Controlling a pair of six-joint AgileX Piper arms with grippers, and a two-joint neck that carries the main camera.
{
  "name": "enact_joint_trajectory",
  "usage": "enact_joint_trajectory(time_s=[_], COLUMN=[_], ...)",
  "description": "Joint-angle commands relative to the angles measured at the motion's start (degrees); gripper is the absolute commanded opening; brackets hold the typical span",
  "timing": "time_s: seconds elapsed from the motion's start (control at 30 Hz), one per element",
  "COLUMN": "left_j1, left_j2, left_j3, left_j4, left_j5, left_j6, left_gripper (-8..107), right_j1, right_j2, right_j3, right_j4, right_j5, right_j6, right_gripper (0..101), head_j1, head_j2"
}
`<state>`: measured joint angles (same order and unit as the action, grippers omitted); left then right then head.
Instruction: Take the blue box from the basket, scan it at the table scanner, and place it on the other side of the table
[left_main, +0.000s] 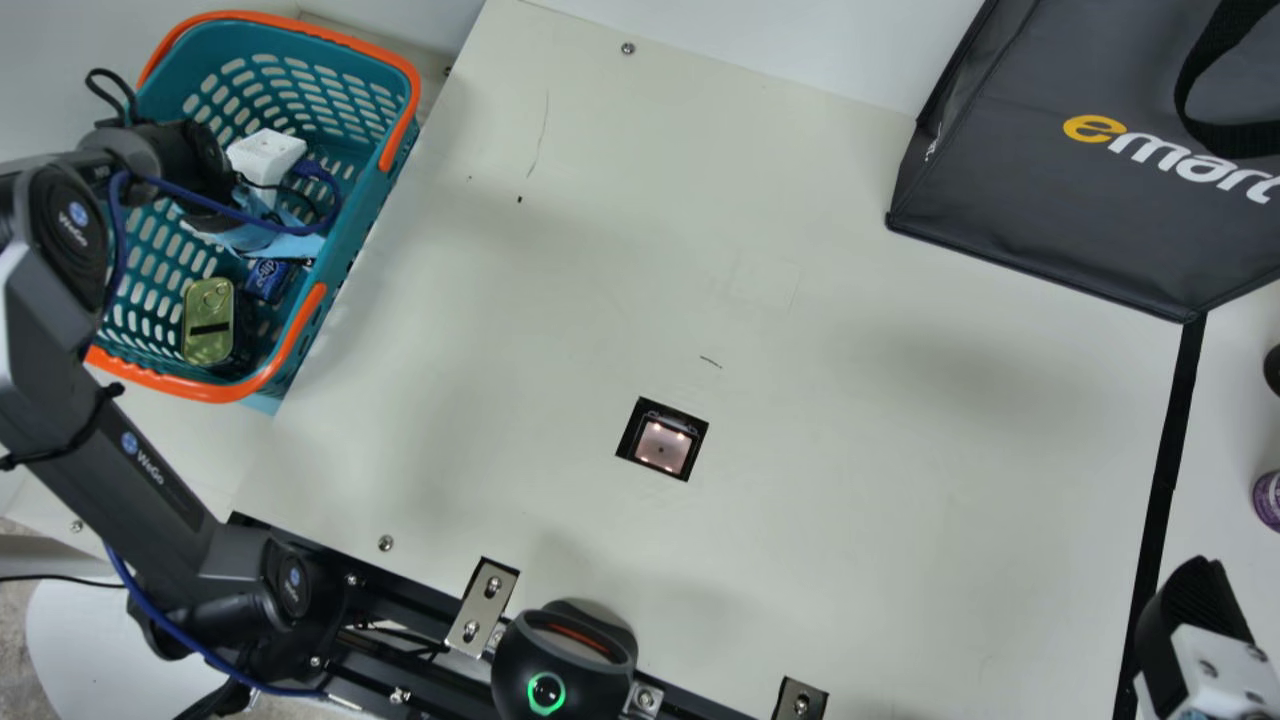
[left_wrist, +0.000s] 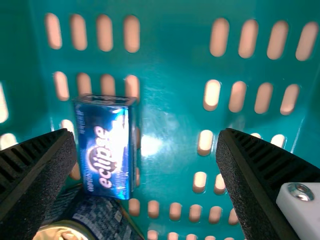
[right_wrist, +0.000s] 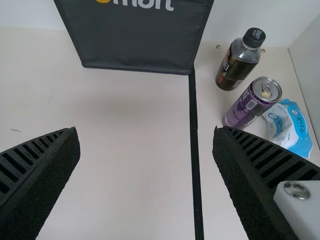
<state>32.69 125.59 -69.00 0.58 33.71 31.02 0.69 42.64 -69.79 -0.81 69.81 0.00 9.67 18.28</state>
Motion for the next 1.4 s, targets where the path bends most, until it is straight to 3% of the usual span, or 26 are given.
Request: enact_joint_trajectory(time_s=[0.0,0.53,1.03,1.37], left_j1=[0.3,1.6,-0.5,0.2], left_j2=[0.2,2.9,1.4,2.2], left_j3=[-0.5,-1.9,0.0,-0.2], left_j4=[-0.1,-2.8,-6.7,-5.6], left_j5=[0.1,0.2,1.0,0.4], left_j6=[0.1,1.5,1.7,1.6], left_gripper=[90,90,90,90], right_j1=[0.0,0.0,0.0,0.0], right_j2=[0.0,0.0,0.0,0.0], right_j3=[0.0,0.0,0.0,0.0], right_j4=[0.0,0.0,0.0,0.0], right_j5=[0.0,0.0,-0.1,-0.1], right_j6=[0.0,0.0,0.0,0.0], right_gripper=[95,95,95,95], head_j1=[-1.7,-1.7,-1.7,-1.7], head_j2=[0.1,0.1,0.1,0.1])
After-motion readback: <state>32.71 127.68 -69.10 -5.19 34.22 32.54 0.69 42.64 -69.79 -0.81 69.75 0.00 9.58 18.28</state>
